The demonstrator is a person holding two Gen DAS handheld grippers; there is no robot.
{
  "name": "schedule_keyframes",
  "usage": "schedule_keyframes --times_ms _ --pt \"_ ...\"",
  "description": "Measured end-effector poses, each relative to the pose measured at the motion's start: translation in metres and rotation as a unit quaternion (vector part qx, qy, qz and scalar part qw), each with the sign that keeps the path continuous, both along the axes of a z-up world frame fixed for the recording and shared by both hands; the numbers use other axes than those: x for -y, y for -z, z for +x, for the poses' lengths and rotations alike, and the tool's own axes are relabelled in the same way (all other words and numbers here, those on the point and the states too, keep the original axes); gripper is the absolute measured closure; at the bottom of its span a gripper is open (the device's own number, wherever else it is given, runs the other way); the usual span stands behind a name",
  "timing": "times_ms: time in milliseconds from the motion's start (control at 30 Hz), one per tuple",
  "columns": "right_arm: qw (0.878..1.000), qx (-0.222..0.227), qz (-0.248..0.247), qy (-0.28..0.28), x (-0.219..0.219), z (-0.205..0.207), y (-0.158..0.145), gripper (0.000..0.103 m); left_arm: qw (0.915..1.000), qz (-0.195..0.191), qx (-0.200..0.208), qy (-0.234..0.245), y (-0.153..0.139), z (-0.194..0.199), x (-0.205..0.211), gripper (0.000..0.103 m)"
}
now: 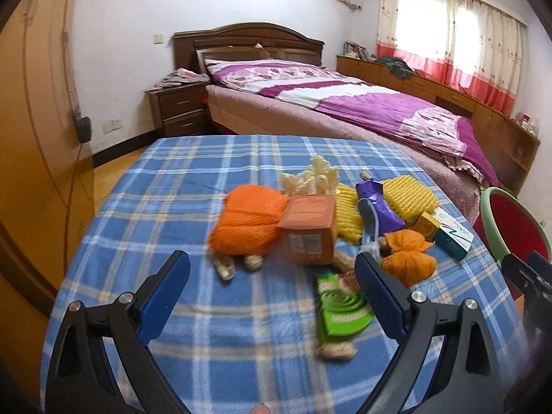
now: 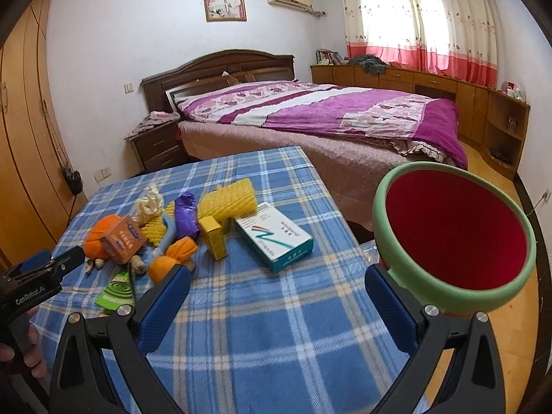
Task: Collect trash
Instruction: 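Grasp the white capsule box with the right tool while the left tool grasps the orange cardboard box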
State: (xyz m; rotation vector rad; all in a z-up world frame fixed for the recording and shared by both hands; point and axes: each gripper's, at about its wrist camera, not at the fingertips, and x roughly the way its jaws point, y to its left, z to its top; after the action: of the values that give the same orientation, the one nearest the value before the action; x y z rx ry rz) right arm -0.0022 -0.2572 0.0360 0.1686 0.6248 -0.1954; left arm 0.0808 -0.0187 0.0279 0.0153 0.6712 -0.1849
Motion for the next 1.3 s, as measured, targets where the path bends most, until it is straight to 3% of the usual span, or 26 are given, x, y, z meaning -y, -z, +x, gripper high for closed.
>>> schedule_keyframes --times_ms 400,633,833,933,1033,1300 --pt "0.998 -0.064 -0.015 -0.001 0.019 0.061 0.013 0.0 0.9973 -0.014 -0.056 0.046 0.021 0.059 0.02 0.023" --pt "0.994 -0.104 -0.029 -0.009 0.018 0.089 0.029 0.0 0.9925 -0.054 -0.075 0.08 0.03 0.068 0.021 0.053" --pt "0.993 -0.111 -0.034 -0.017 0.015 0.106 0.035 0.002 0.9895 -0.079 -0.077 0.094 0.029 0.074 0.017 0.054" --pt "0.992 -0.124 -0.02 -0.021 0.017 0.113 0.039 0.013 0.9891 -0.083 -0.077 0.094 0.029 0.074 0.015 0.055" --pt "0.99 -0.137 0.006 -0.029 0.02 0.116 0.045 0.031 0.9895 -0.086 -0.071 0.092 0.025 0.071 0.013 0.055" --pt "0.992 -0.118 0.022 -0.035 0.014 0.095 0.039 0.033 0.9909 -0.089 -0.05 0.087 0.007 0.052 0.011 0.056"
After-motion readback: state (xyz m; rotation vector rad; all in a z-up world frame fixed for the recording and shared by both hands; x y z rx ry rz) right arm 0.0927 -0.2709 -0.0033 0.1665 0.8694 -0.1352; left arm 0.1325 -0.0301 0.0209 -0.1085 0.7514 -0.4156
